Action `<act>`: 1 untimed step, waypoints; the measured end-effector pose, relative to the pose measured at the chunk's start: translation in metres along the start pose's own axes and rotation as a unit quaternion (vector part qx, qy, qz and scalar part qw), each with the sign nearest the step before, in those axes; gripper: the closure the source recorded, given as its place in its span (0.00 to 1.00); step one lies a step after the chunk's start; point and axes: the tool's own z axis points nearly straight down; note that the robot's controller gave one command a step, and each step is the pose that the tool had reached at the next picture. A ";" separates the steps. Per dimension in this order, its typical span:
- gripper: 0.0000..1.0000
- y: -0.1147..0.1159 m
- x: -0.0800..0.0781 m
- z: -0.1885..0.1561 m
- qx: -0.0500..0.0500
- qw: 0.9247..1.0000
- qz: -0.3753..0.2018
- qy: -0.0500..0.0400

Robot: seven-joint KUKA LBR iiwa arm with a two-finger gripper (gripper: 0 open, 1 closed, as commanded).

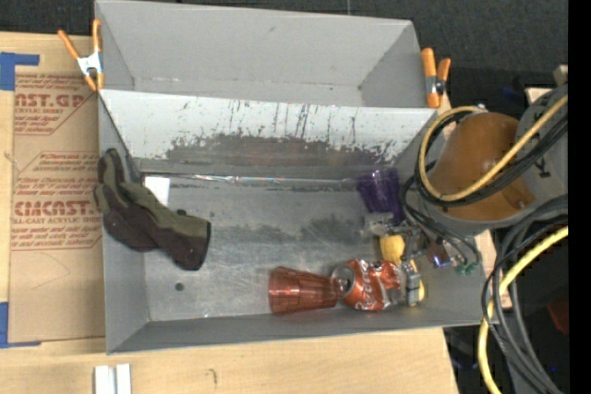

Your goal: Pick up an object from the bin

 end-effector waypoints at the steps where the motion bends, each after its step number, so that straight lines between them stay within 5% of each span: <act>1: 0.00 0.009 0.003 0.028 0.002 1.000 -0.017 -0.006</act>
Offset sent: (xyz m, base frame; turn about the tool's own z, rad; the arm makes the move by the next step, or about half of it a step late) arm -0.0062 -0.0008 -0.0225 0.0326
